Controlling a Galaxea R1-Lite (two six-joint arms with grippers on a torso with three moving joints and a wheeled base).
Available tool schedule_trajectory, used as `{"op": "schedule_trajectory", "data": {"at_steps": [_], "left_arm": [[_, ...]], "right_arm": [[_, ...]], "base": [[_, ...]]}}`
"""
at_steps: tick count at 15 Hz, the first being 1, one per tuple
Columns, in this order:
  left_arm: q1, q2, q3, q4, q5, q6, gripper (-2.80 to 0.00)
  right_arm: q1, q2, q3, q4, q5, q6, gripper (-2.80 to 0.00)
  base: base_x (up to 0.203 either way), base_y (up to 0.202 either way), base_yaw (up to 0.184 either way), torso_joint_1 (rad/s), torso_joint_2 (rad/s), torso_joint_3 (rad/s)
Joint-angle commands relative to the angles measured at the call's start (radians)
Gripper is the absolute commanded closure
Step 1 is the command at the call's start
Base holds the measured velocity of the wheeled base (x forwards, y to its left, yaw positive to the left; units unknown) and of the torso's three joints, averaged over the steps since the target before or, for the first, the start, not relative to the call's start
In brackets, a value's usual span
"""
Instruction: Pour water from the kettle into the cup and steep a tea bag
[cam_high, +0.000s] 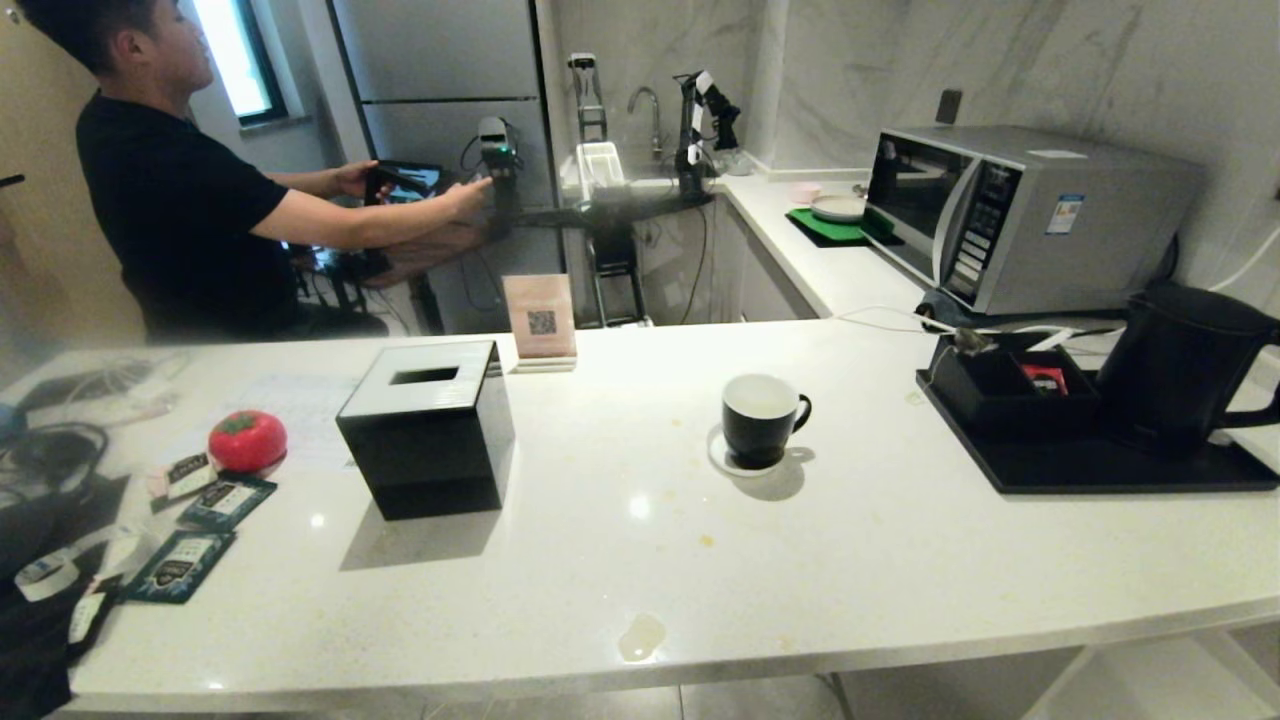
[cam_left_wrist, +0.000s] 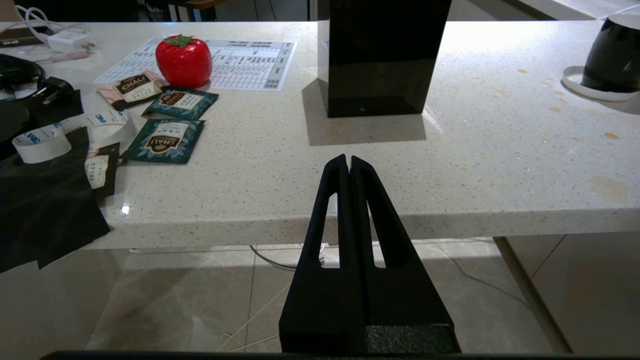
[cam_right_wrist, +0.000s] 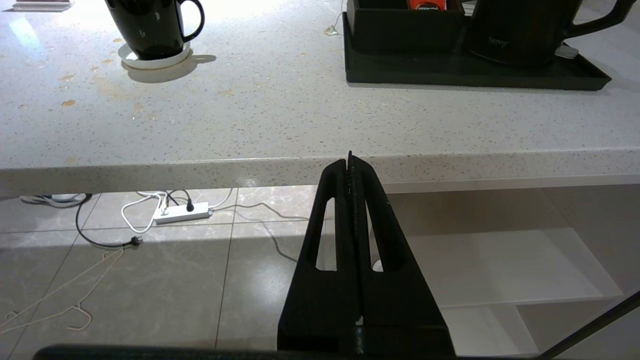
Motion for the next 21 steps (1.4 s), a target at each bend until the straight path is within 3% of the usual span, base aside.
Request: {"op": "schedule_trajectory", "data": {"at_steps": [1,5,12,21], "left_arm": [[0.0,0.002,0.0,0.0,0.001,0.0,0.0],[0.0,0.002,0.0,0.0,0.001,0.0,0.0],[0.0,0.002,0.0,0.0,0.001,0.0,0.0],[0.0,0.002,0.0,0.0,0.001,0.0,0.0]], "right_arm": [[0.0,0.003,0.001,0.001,0.001,-0.004,0.0],[0.0,0.023,0.007,-0.012,-0.002,-0.086,0.0],[-0.002,0.25,0.004,-0.208,0.001,-0.11,0.0],[-0.032,0.656,-0.227,-0.368,0.003,-0.1,0.0]], "base": [[0.0,0.0,0.0,0.0,0.0,0.0],[0.0,0.0,0.0,0.0,0.0,0.0],[0.0,0.0,0.0,0.0,0.0,0.0],[0.0,0.0,0.0,0.0,0.0,0.0]]}}
